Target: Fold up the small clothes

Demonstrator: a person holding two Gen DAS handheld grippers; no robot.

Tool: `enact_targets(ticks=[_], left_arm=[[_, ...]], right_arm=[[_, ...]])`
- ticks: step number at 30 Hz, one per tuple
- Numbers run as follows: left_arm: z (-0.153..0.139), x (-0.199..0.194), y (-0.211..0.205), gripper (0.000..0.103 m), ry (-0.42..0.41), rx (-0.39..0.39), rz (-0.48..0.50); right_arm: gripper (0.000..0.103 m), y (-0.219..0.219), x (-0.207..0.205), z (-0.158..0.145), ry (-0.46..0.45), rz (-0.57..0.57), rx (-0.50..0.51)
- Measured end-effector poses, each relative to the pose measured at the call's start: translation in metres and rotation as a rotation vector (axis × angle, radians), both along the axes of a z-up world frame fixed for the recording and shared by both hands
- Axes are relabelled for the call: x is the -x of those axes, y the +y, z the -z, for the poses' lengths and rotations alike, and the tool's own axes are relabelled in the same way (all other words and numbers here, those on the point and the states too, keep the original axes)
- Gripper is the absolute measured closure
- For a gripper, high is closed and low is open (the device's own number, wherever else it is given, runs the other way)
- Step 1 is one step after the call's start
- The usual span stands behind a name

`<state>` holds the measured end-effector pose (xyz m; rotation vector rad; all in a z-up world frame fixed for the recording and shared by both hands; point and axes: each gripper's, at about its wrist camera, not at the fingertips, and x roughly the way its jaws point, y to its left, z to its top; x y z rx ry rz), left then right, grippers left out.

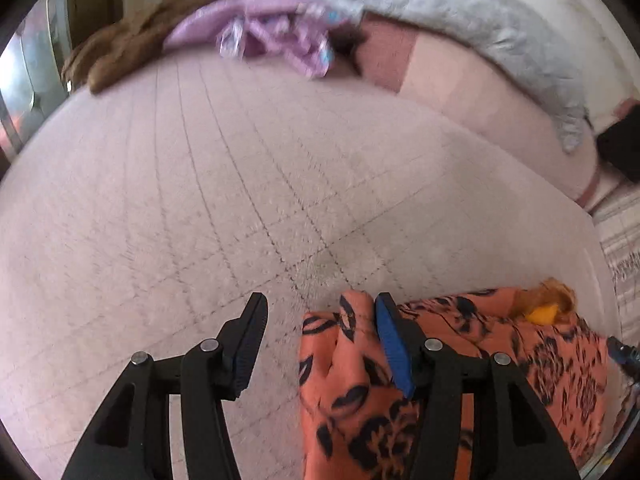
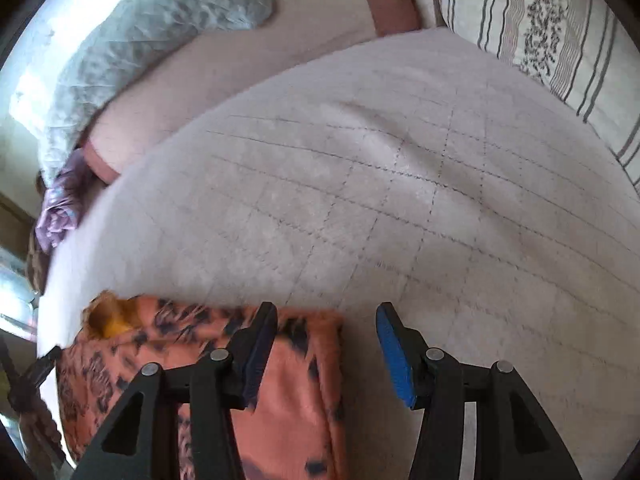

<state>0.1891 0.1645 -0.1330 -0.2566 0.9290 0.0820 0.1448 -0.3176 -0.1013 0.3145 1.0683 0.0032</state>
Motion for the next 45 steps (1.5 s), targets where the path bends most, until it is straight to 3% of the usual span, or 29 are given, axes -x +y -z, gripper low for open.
enact_targets(ticks=[3,8,12,15,18,20,24,25,26,27,28,30,32,33,35,36,37,38,39,40,41,43,45], left_arm=[[-0.019,0.041,-0.01,0.046,-0.069,-0.048,0.041],[-0.037,0.117,-0.035,0.037,-0.143,-0.072,0.101],[-0.03,0.168,-0.065,0.036,-0.15,-0.05,0.134],[-0.018,0.184,-0.093,0.035,-0.128,-0.036,0.193],[-0.013,0.19,-0.121,0.035,-0.12,-0.029,0.249],[-0.013,0.189,-0.137,0.035,-0.124,-0.033,0.264],[-0.013,0.183,-0.16,0.035,-0.134,-0.035,0.265],[-0.01,0.181,-0.165,0.035,-0.123,-0.034,0.27],[-0.007,0.178,-0.169,0.035,-0.111,-0.041,0.272],[-0.003,0.175,-0.173,0.035,-0.099,-0.056,0.267],[0.0,0.173,-0.175,0.035,-0.089,-0.067,0.263],[0.004,0.171,-0.176,0.035,-0.072,-0.081,0.251],[0.004,0.173,-0.174,0.035,-0.085,-0.079,0.237],[0.007,0.173,-0.174,0.035,-0.081,-0.088,0.229],[0.019,0.166,-0.176,0.035,-0.028,-0.097,0.229],[0.023,0.164,-0.176,0.035,-0.006,-0.101,0.229],[0.023,0.164,-0.176,0.035,-0.003,-0.107,0.228],[0.02,0.166,-0.175,0.035,-0.02,-0.109,0.226],[0.017,0.168,-0.174,0.035,-0.034,-0.106,0.223],[0.013,0.169,-0.174,0.035,-0.052,-0.105,0.22],[0.009,0.169,-0.174,0.035,-0.078,-0.108,0.223],[0.011,0.167,-0.176,0.035,-0.09,-0.123,0.234],[0.03,0.156,-0.177,0.035,-0.013,-0.122,0.246]], right_arm=[[0.045,0.009,0.047,-0.023,-0.062,-0.058,0.012],[0.037,0.03,0.124,-0.044,-0.131,-0.097,-0.085],[0.037,0.042,0.179,-0.032,-0.129,-0.041,-0.245],[0.034,0.05,0.223,-0.01,-0.105,0.01,-0.392],[0.033,0.057,0.239,0.02,-0.055,0.077,-0.454],[0.033,0.048,0.234,0.041,-0.025,0.165,-0.556],[0.033,0.035,0.217,0.056,-0.058,0.269,-0.686],[0.035,0.034,0.212,0.057,-0.064,0.283,-0.694],[0.045,0.032,0.206,0.057,-0.077,0.295,-0.691],[0.08,0.031,0.2,0.057,-0.085,0.3,-0.672],[0.091,0.029,0.194,0.057,-0.067,0.301,-0.638],[0.092,0.031,0.19,0.047,-0.054,0.29,-0.557],[0.092,0.051,0.199,0.004,-0.168,0.198,-0.359],[0.092,0.058,0.204,-0.007,-0.196,0.172,-0.318],[0.086,0.062,0.203,-0.006,-0.184,0.155,-0.278],[0.077,0.06,0.197,0.015,-0.113,0.162,-0.25],[0.076,0.055,0.195,0.031,-0.055,0.169,-0.266],[0.074,0.046,0.197,0.045,-0.036,0.179,-0.357],[0.062,0.037,0.204,0.043,-0.071,0.191,-0.418],[0.052,0.033,0.207,0.038,-0.071,0.19,-0.413],[0.036,0.026,0.21,0.027,-0.092,0.195,-0.404],[0.034,0.014,0.213,0.014,-0.145,0.195,-0.418],[0.033,0.0,0.202,-0.001,-0.161,0.174,-0.392]])
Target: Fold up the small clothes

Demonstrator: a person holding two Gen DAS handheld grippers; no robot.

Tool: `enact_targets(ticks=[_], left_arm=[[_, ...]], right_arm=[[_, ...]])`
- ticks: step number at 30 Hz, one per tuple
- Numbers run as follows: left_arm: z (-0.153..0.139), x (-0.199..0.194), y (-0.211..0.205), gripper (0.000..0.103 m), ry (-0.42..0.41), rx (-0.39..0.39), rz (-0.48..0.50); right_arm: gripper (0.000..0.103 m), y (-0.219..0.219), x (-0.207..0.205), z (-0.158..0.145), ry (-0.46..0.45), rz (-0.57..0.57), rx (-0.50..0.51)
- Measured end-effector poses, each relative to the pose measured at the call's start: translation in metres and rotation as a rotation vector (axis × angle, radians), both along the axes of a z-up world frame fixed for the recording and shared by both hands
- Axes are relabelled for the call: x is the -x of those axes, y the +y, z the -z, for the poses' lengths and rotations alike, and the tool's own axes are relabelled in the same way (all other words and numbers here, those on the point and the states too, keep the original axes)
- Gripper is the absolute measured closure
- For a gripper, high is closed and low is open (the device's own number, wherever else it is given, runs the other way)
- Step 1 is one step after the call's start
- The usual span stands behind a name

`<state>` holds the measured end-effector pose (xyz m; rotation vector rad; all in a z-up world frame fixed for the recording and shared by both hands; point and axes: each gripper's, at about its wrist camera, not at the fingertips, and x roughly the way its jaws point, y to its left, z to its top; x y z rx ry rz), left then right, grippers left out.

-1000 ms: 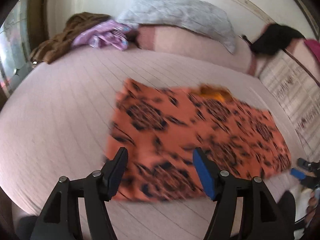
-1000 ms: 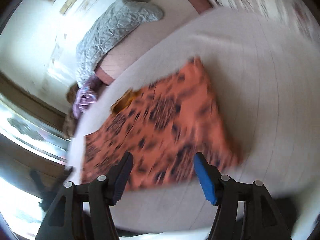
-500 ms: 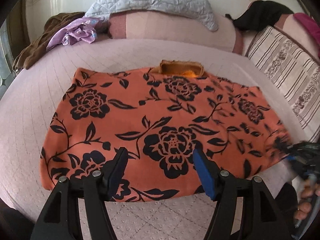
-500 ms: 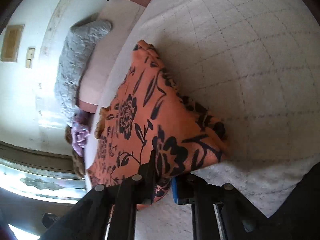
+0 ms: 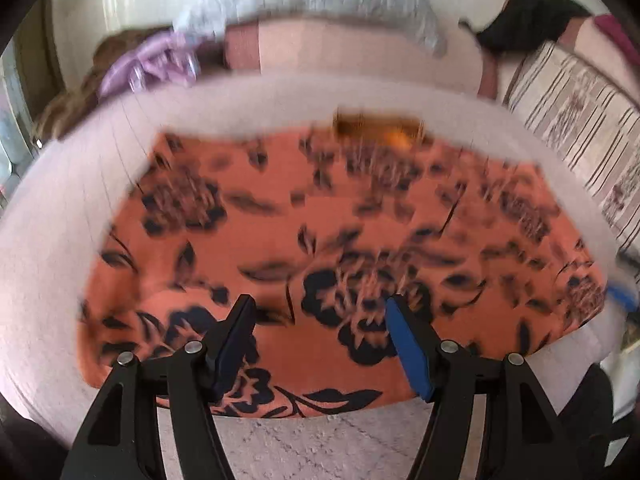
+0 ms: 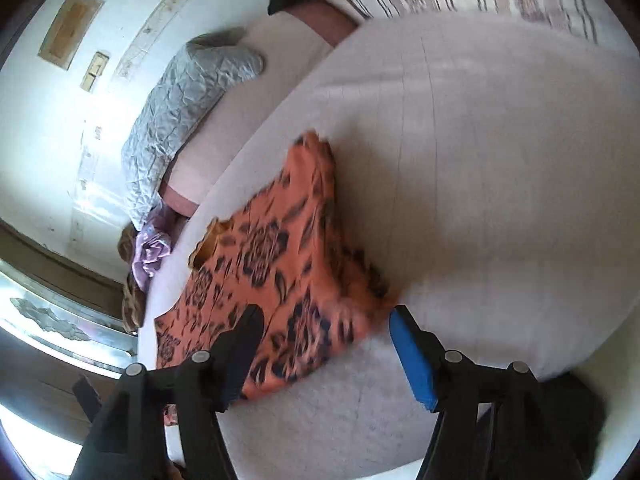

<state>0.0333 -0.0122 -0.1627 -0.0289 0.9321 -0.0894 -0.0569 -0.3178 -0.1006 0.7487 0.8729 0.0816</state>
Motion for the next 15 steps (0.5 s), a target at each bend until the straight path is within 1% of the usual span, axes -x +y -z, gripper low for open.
enact_targets(ticks=[1,2,3,5,6,8,10,11,12,13,14,15], left_arm=[[0.006,-0.002,0.0,0.035,0.01,-0.01,0.002],[0.007,0.0,-0.003,0.034,-0.024,-0.033,0.012],[0.007,0.001,-0.006,0.034,-0.028,-0.053,0.019],[0.007,0.0,-0.005,0.034,-0.023,-0.044,0.017],[0.007,-0.001,-0.004,0.033,-0.021,-0.035,0.017],[0.008,0.0,-0.004,0.033,-0.025,-0.041,0.023],[0.008,0.0,-0.005,0.033,-0.033,-0.041,0.025],[0.008,0.001,-0.004,0.033,-0.036,-0.04,0.026],[0.009,0.001,-0.004,0.033,-0.038,-0.039,0.026],[0.009,0.001,-0.004,0.032,-0.039,-0.035,0.026],[0.009,0.001,-0.003,0.032,-0.04,-0.032,0.027],[0.009,0.001,-0.003,0.032,-0.042,-0.032,0.032]], right_arm=[[0.033,-0.004,-0.01,-0.005,-0.012,-0.021,0.002],[0.033,-0.008,-0.03,-0.011,-0.02,-0.054,0.015],[0.033,-0.009,-0.043,-0.015,-0.022,-0.082,0.03],[0.033,-0.013,-0.077,-0.022,-0.021,-0.125,0.063],[0.033,-0.013,-0.104,-0.02,0.008,-0.168,0.064],[0.033,-0.013,-0.144,-0.008,0.056,-0.205,0.083],[0.033,-0.006,-0.169,0.006,0.102,-0.263,0.101],[0.033,-0.004,-0.177,0.013,0.128,-0.27,0.106],[0.04,0.001,-0.189,0.022,0.161,-0.278,0.095],[0.053,0.007,-0.196,0.026,0.163,-0.301,0.1],[0.087,0.016,-0.203,0.025,0.173,-0.326,0.136],[0.087,0.022,-0.205,0.022,0.182,-0.341,0.138]])
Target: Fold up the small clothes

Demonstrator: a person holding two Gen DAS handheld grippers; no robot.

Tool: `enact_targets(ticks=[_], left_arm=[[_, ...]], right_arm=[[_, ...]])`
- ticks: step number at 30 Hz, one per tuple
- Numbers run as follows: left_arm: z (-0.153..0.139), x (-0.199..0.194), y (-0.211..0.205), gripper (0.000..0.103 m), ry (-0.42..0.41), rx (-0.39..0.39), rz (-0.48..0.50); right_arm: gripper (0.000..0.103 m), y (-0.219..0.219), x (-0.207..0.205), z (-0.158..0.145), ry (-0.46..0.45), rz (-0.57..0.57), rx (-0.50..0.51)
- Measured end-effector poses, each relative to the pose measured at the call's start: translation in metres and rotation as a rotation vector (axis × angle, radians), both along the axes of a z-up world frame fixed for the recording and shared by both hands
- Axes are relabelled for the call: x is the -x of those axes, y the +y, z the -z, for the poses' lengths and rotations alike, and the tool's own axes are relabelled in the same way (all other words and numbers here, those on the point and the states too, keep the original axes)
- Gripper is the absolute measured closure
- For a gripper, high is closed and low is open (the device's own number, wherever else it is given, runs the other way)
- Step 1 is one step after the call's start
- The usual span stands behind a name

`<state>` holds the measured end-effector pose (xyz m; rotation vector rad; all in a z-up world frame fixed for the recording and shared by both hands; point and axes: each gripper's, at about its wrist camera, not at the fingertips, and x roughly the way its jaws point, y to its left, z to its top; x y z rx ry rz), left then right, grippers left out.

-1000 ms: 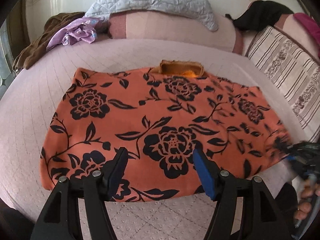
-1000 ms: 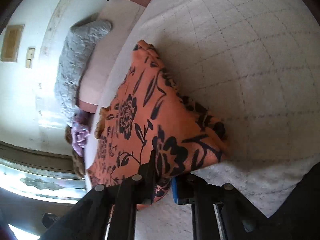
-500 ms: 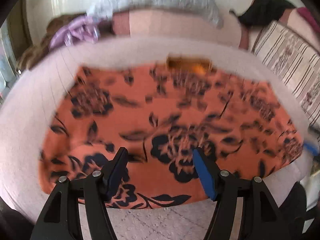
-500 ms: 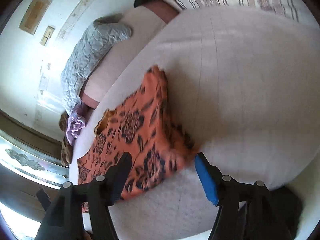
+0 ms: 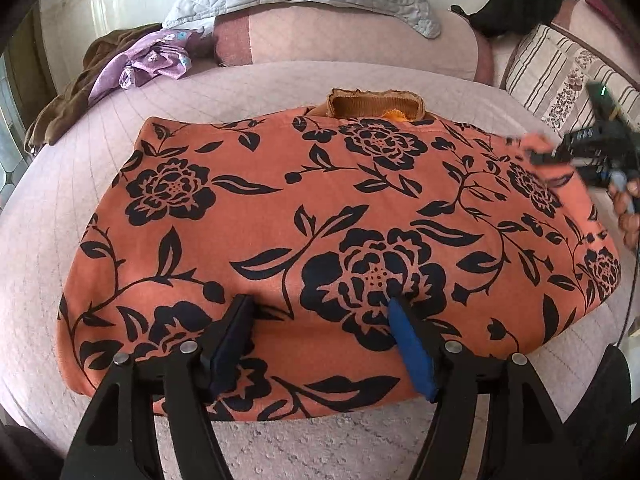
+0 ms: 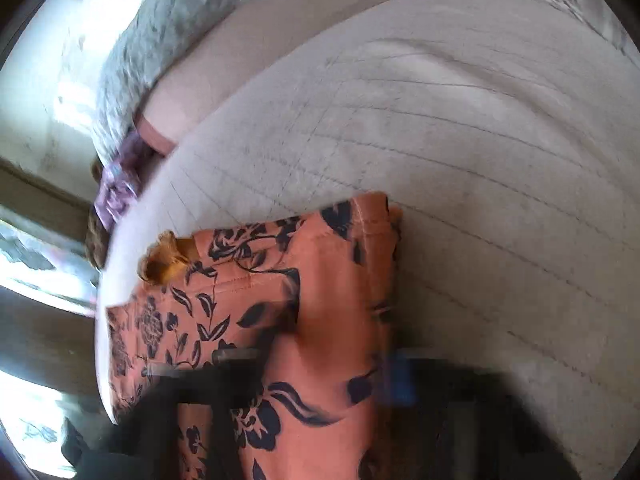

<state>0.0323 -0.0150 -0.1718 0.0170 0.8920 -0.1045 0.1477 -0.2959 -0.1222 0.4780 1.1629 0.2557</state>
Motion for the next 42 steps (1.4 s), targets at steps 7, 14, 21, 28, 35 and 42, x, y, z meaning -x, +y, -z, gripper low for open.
enact_targets(ticks=[7,14,21,28,35,42], left_arm=[[-0.006,0.001,0.005,0.031,0.012,0.017,0.016],[-0.06,0.043,0.094,0.031,-0.14,0.145,-0.204],[0.001,0.044,0.173,0.087,0.123,0.39,-0.352],[-0.006,0.049,0.17,0.078,0.149,0.315,-0.339],[-0.063,0.013,0.17,0.035,-0.012,0.241,-0.264],[-0.031,-0.12,0.173,0.056,0.151,0.209,-0.207]], right_arm=[[0.072,0.016,0.005,-0.008,-0.023,0.07,0.247],[0.031,0.02,0.075,-0.058,-0.252,0.147,0.293],[0.03,0.078,0.143,-0.062,-0.326,-0.01,0.145],[0.029,0.097,0.156,-0.01,-0.186,-0.045,0.124],[0.025,0.088,0.161,-0.008,-0.172,-0.035,0.085],[0.023,0.089,0.16,-0.004,-0.172,-0.038,0.069]])
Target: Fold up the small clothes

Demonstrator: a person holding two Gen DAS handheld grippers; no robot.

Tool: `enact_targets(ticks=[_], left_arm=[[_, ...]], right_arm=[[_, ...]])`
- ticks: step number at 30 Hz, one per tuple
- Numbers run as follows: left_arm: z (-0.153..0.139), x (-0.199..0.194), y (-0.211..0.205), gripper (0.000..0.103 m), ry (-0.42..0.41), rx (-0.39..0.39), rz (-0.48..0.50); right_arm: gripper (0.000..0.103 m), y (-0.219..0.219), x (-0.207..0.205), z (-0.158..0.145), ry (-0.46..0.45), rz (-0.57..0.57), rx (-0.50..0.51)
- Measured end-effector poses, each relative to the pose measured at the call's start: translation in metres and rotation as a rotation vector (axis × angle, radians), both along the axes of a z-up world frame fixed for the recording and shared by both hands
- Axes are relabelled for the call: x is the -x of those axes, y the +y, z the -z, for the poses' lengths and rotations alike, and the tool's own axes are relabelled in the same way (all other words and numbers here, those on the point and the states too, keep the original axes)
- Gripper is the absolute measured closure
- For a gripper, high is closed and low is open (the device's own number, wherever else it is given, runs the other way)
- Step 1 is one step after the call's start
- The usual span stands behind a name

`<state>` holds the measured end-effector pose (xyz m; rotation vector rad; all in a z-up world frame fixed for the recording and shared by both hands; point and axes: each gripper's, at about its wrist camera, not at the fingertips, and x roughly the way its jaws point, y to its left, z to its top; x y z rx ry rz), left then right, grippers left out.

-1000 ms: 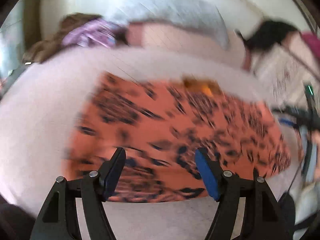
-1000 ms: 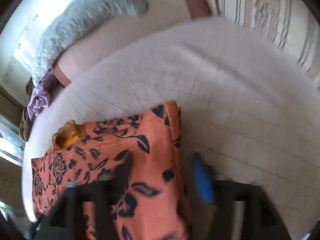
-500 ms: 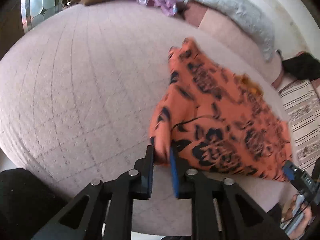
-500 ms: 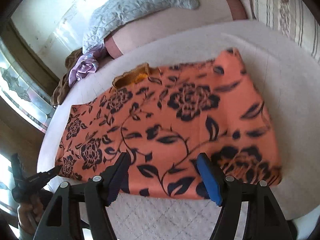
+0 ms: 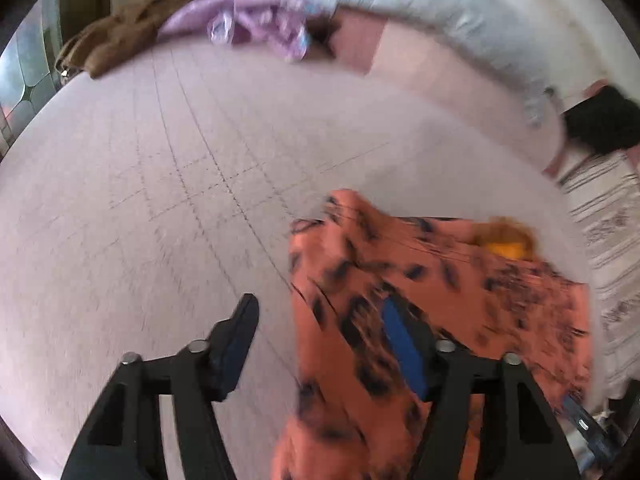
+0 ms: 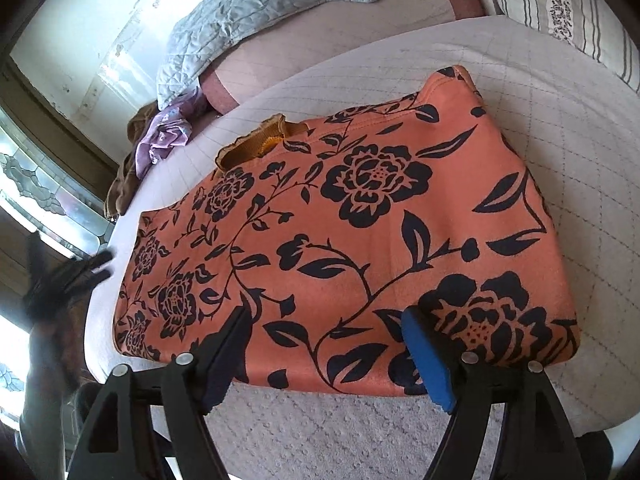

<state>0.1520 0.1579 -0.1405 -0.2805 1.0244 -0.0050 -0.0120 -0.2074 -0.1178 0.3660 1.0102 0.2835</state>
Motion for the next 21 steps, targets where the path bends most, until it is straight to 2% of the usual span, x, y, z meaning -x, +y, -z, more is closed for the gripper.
enact_targets(ticks=[1,2,3,5,7,8,12,15,17,19,21], left_arm=[[0.006,-0.011,0.001,0.091,0.02,0.013,0.015],[0.011,-0.019,0.004,0.096,0.045,0.037,0.01],[0.014,-0.024,0.009,0.096,0.043,0.057,-0.017],[0.023,-0.027,0.019,0.092,0.018,0.072,-0.067],[0.03,-0.025,0.031,0.089,0.01,0.153,-0.109],[0.029,-0.022,0.033,0.087,0.001,0.169,-0.115],[0.017,-0.012,0.026,0.081,-0.013,0.1,-0.096],[0.003,-0.005,0.017,0.074,-0.056,0.073,-0.083],[-0.007,-0.005,0.011,0.051,-0.088,0.066,-0.064],[-0.013,-0.012,0.005,0.049,-0.116,0.051,-0.041],[-0.007,-0.026,0.001,0.049,-0.098,0.058,-0.025]], right_arm=[[0.023,0.0,0.0,0.0,0.001,-0.003,-0.001],[0.023,0.0,0.0,0.001,0.002,-0.009,-0.003],[0.023,-0.001,0.0,0.001,0.002,-0.01,-0.006],[0.023,0.0,0.0,0.001,0.004,-0.019,-0.006],[0.023,-0.001,0.0,0.001,0.009,-0.021,-0.013],[0.023,-0.002,-0.002,0.0,0.015,-0.02,-0.018],[0.023,-0.006,-0.008,-0.006,0.038,-0.012,-0.066],[0.023,-0.01,-0.018,-0.022,0.008,-0.01,-0.096],[0.023,-0.011,-0.028,-0.031,-0.007,-0.006,-0.115],[0.023,-0.016,-0.046,-0.039,-0.02,-0.003,-0.156],[0.023,-0.023,-0.07,-0.041,-0.007,0.023,-0.173]])
